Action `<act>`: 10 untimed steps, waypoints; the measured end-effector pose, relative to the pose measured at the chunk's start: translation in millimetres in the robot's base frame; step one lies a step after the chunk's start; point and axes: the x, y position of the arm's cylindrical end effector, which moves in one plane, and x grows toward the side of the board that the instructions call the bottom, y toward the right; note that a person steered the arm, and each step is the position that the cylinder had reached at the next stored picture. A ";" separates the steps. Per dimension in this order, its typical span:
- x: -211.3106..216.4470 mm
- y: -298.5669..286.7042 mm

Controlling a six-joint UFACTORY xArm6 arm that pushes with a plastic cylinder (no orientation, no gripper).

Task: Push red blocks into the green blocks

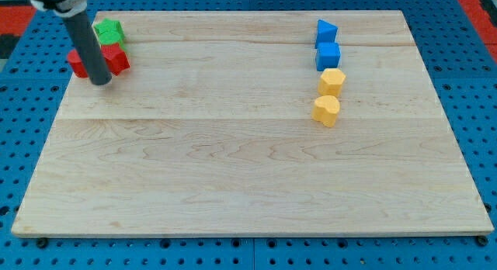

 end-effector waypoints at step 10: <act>-81.2 -69.6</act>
